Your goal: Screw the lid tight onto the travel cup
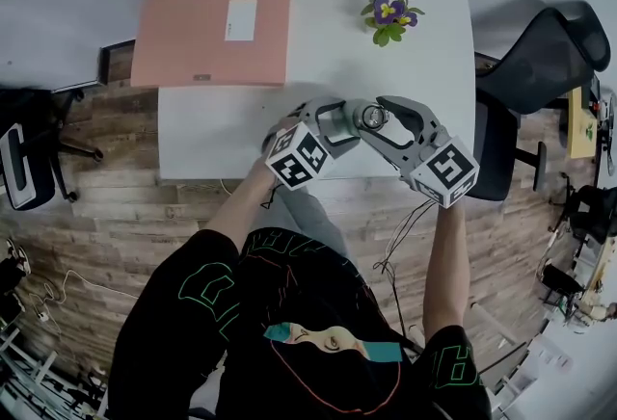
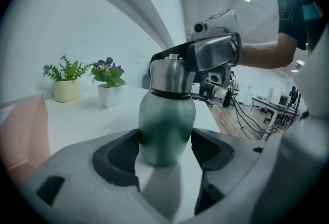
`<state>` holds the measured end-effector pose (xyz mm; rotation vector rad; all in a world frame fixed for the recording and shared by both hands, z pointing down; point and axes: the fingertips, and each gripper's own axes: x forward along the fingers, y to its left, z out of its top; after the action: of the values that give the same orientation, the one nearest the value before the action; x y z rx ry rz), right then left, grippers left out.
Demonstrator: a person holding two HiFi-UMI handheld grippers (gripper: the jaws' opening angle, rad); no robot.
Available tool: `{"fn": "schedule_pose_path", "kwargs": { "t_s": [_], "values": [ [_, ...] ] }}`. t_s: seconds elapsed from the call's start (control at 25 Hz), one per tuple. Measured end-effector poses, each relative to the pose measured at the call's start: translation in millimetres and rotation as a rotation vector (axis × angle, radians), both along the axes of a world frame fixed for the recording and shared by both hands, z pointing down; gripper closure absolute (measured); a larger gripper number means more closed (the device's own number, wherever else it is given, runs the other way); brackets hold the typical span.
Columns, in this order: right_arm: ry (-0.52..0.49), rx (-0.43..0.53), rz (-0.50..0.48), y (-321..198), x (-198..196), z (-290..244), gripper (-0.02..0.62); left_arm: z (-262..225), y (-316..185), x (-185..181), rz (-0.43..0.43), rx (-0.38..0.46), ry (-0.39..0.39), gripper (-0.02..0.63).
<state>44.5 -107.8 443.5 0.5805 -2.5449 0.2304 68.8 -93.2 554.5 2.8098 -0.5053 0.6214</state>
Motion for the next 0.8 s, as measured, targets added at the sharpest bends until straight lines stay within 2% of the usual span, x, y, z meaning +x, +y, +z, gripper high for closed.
{"fn": "schedule_pose_path", "kwargs": {
  "t_s": [0.32, 0.64, 0.8],
  "values": [
    [0.002, 0.018, 0.139, -2, 1, -1, 0.356, 0, 0, -1, 0.001, -0.001, -0.001, 0.276],
    [-0.109, 0.033, 0.473, -5, 11, -1, 0.356, 0, 0, -1, -0.013, 0.017, -0.013, 0.276],
    [-0.120, 0.084, 0.631, -5, 14, -2, 0.356, 0, -1, -1, -0.018, 0.029, -0.017, 0.278]
  ]
}}
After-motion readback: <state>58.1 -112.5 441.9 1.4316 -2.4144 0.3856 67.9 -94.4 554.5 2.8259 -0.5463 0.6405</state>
